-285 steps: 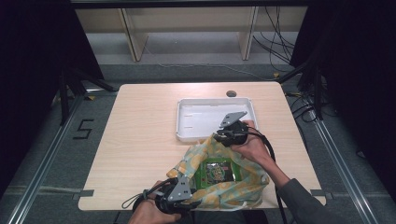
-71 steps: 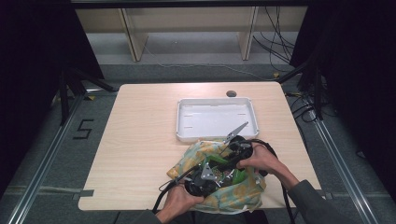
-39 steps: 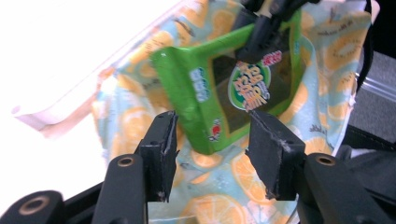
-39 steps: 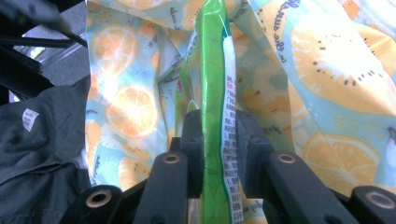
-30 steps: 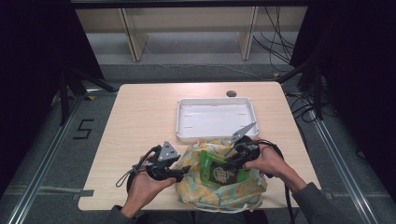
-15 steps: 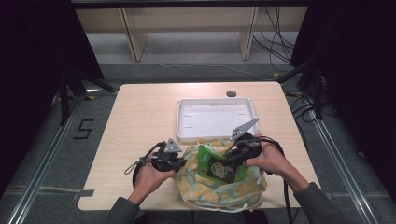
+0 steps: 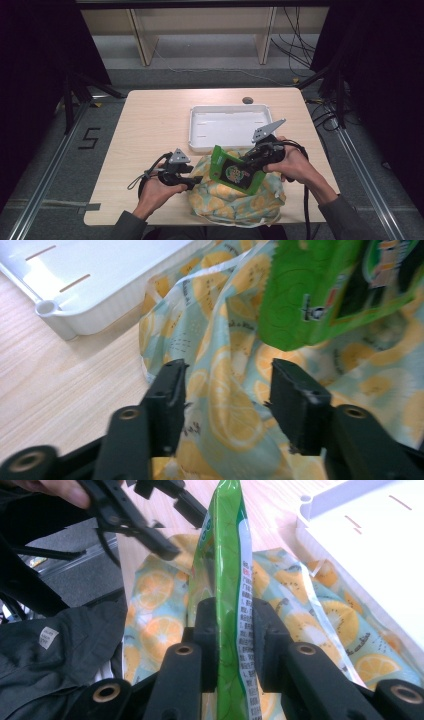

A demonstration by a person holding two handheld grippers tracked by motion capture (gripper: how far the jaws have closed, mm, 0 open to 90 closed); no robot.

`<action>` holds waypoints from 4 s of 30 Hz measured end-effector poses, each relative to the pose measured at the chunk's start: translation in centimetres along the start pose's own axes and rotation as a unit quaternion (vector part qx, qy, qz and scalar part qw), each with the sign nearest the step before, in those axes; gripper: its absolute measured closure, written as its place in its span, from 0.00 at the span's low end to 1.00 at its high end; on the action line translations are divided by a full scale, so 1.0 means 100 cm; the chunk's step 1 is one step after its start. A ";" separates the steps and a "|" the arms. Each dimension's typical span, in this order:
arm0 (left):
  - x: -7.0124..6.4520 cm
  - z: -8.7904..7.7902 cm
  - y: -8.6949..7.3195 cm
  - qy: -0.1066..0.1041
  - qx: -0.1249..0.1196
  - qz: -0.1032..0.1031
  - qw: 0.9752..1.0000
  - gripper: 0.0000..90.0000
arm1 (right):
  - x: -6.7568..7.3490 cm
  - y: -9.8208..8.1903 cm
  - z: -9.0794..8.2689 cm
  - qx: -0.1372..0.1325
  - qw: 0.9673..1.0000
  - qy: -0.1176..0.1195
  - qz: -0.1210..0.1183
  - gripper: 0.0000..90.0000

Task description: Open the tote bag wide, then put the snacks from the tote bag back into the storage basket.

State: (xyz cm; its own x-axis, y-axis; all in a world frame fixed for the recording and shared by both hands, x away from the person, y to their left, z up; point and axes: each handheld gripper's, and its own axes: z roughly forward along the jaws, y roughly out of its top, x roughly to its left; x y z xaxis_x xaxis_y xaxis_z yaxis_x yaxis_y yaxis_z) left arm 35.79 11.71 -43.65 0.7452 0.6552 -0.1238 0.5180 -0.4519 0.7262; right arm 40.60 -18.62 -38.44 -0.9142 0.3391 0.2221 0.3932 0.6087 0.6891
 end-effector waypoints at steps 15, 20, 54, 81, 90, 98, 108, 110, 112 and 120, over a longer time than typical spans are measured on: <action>-0.005 -0.047 -0.028 0.035 -0.037 -0.021 0.998 0.31 | -0.005 0.005 -0.025 -0.036 0.999 -0.014 0.001 0.85; -0.002 -0.050 -0.040 0.048 -0.030 -0.028 0.998 0.31 | -0.007 0.006 -0.033 -0.051 0.998 -0.018 0.011 0.85; -0.010 -0.059 -0.071 0.078 -0.020 -0.017 0.997 0.24 | -0.076 0.005 -0.059 -0.132 0.978 -0.118 0.113 0.85; -0.009 -0.063 -0.077 0.080 -0.023 -0.024 0.996 0.24 | -0.130 0.003 -0.040 -0.138 0.954 -0.188 0.186 0.85; -0.008 -0.065 -0.078 0.083 -0.026 -0.022 0.996 0.24 | -0.149 0.012 -0.030 -0.151 0.943 -0.202 0.215 0.85; -0.009 -0.064 -0.077 0.080 -0.027 -0.021 0.996 0.23 | -0.166 0.012 -0.016 -0.144 0.934 -0.230 0.232 0.85; -0.009 -0.063 -0.077 0.078 -0.027 -0.016 0.996 0.24 | -0.177 0.017 -0.012 -0.136 0.927 -0.245 0.249 0.85; -0.009 -0.064 -0.077 0.077 -0.022 -0.011 0.997 0.24 | -0.178 0.019 -0.011 -0.138 0.926 -0.246 0.252 0.85; -0.009 -0.063 -0.077 0.077 -0.027 -0.017 0.996 0.23 | -0.180 0.021 -0.010 -0.136 0.924 -0.250 0.254 0.85; -0.011 -0.062 -0.077 0.077 -0.028 -0.018 0.996 0.23 | -0.191 0.022 -0.003 -0.128 0.922 -0.260 0.257 0.85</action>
State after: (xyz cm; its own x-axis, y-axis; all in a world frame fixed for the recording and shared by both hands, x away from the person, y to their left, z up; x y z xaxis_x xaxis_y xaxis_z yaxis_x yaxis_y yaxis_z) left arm 28.40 18.27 -44.89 0.6506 0.7579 -0.0481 0.5162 -0.3948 0.7600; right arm 58.88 -23.94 -40.95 -0.4169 0.8741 0.2493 0.6641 0.1057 0.7401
